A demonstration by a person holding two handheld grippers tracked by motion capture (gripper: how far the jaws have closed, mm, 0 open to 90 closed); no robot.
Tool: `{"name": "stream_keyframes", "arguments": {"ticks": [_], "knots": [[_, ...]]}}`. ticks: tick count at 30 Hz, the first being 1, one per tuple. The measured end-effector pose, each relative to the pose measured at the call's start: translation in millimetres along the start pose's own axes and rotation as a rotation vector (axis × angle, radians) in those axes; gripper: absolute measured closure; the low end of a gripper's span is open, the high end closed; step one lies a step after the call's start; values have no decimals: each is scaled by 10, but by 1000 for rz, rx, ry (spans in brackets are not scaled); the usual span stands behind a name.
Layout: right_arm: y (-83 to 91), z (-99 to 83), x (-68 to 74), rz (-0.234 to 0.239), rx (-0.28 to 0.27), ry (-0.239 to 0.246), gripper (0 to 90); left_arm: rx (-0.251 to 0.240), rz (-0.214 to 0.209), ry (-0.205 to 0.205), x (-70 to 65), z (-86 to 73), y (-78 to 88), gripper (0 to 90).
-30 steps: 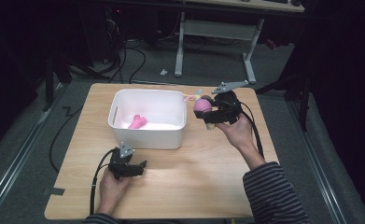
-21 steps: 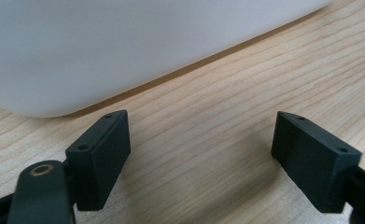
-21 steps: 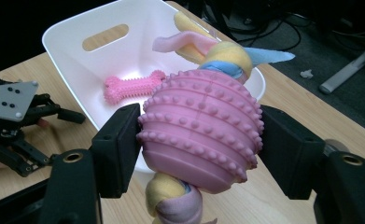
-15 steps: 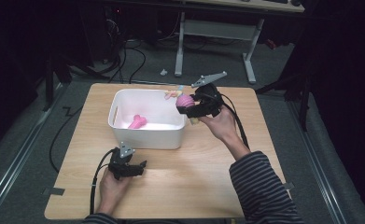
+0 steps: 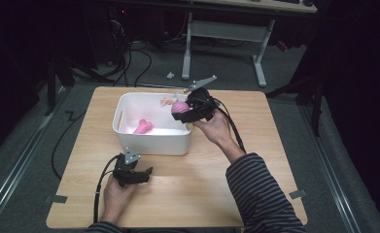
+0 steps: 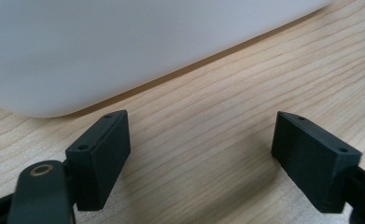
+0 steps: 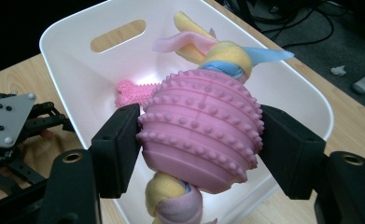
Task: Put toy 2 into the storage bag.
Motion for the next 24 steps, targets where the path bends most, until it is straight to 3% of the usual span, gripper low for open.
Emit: {"name": "stream_keyframes", "arguments": {"ticks": [7, 11, 18, 24], "knots": [[-159, -22, -4, 16, 23, -28, 335, 0, 0, 0, 0, 1, -1, 198], [-217, -40, 49, 5, 40, 8, 334, 0, 0, 0, 0, 1, -1, 198], [-293, -63, 166, 27, 54, 50, 333, -1, 0, 0, 0, 1, -1, 198], [-331, -108, 236, 58, 68, 53, 333, 0, 0, 0, 0, 1, -1, 198]]}}
Point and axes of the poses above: each handheld gripper's, and its own axes: y roughly backward along the jaws, z roughly out of its top, x roughly to its left, the point moved 5 cm from there along -y, roughly forward along the jaws, and after that the axes turned 13 degrees about -z, right-handed, at the moved point
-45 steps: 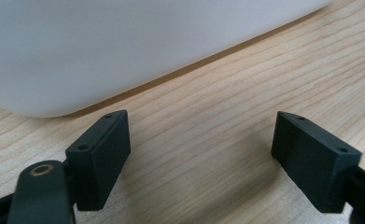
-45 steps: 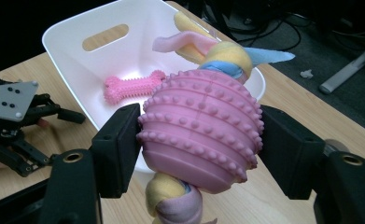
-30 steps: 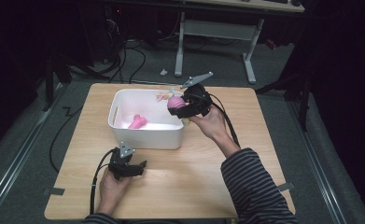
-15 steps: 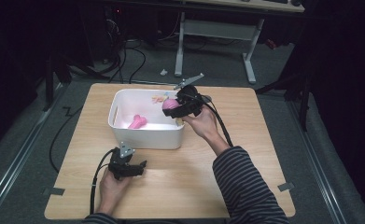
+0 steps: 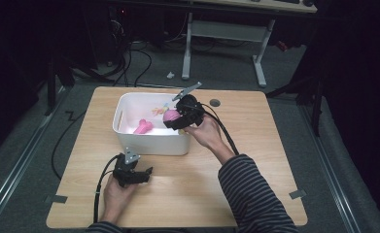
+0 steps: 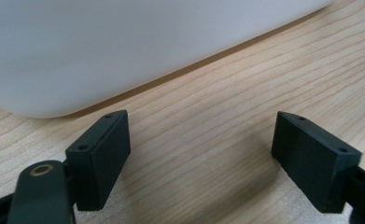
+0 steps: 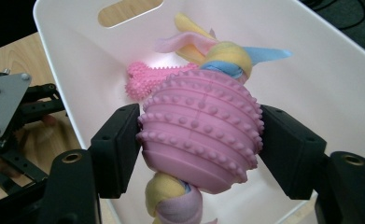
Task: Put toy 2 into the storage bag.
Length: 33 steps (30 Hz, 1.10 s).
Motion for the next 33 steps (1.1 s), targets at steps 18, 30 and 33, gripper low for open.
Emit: {"name": "stream_keyframes", "arguments": {"ticks": [18, 30, 33], "knots": [[36, -117, 67, 48, 0, 1, 327, -2, 1, 0, -1, 1, -2, 197], [193, -95, 49, -7, -54, 1, 243, -2, 2, 0, -2, 1, -2, 197], [307, -142, -16, -32, -82, -27, 249, -2, 1, 0, -2, 1, -2, 197]]}}
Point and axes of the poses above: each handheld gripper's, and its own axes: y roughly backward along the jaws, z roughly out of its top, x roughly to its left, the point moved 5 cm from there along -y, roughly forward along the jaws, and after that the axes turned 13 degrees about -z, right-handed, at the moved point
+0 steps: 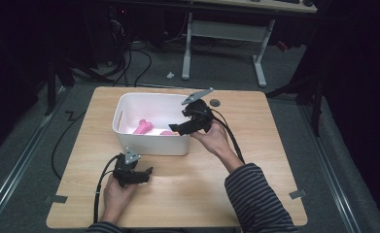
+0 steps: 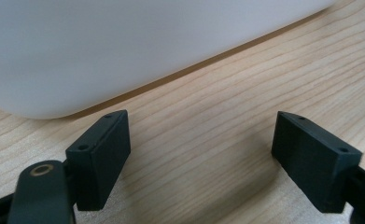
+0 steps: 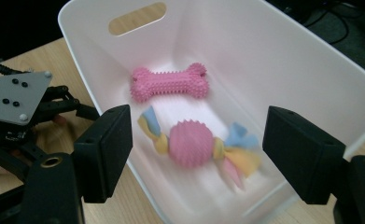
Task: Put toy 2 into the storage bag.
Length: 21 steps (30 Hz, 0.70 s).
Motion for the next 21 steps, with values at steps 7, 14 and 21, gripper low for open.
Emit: {"name": "stream_keyframes", "arguments": {"ticks": [7, 14, 21], "knots": [[303, -152, -164, -67, -46, -92, 315, 0, 1, 0, 0, 1, 0, 197], [532, -329, -291, -102, -69, -121, 326, 1, 1, 0, 0, 0, 0, 197], [705, -563, -454, -144, -82, -169, 331, 0, 0, 0, 1, 1, 0, 197]]}}
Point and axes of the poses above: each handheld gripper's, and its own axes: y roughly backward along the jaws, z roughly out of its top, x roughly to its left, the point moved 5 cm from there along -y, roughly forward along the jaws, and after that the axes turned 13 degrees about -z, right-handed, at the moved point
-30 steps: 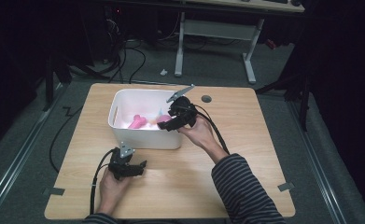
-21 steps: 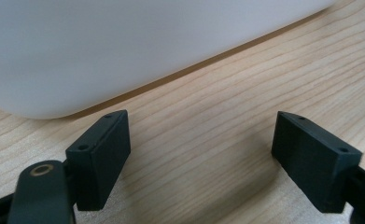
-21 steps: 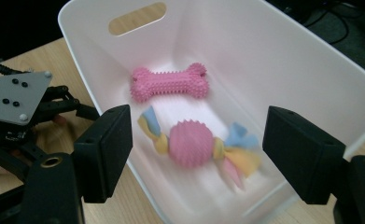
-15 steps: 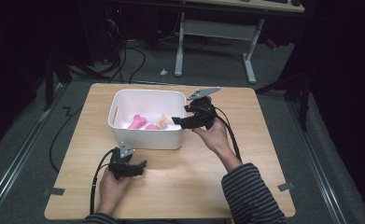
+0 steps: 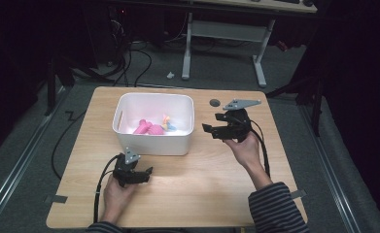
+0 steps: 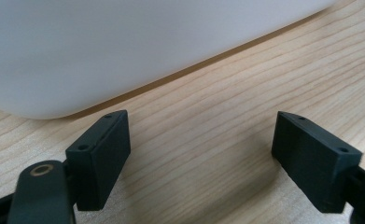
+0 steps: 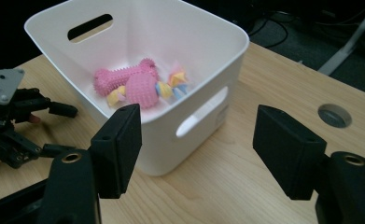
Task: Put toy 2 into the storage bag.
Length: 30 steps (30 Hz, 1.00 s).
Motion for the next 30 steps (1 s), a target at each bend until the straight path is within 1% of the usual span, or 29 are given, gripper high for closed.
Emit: {"name": "stream_keyframes", "arguments": {"ticks": [5, 7, 9, 13, 17, 21, 24, 27, 30], "knots": [[107, -153, -149, -38, 17, -16, 333, -2, 1, 2, 0, 1, -1, 197], [158, -176, -193, -53, 8, -27, 337, -2, 1, 2, 0, 1, -1, 197], [222, -211, -236, -57, -6, -44, 340, -1, 1, 1, 0, 0, -1, 197], [350, -331, -333, -91, -1, -59, 340, -2, 1, 2, 0, 0, -1, 197], [467, -425, -419, -110, -17, -81, 344, -2, 1, 2, 0, 0, -1, 197], [539, -525, -475, -138, -2, -87, 343, -2, 1, 2, 0, 0, -1, 197], [586, -592, -501, -139, -8, -102, 343, -2, 2, 2, -1, 0, -1, 197], [612, -659, -524, -158, -2, -103, 344, -2, 1, 2, -1, 0, -1, 196], [655, -688, -536, -169, -15, -107, 346, -2, 2, 2, 0, 0, -1, 196]]}}
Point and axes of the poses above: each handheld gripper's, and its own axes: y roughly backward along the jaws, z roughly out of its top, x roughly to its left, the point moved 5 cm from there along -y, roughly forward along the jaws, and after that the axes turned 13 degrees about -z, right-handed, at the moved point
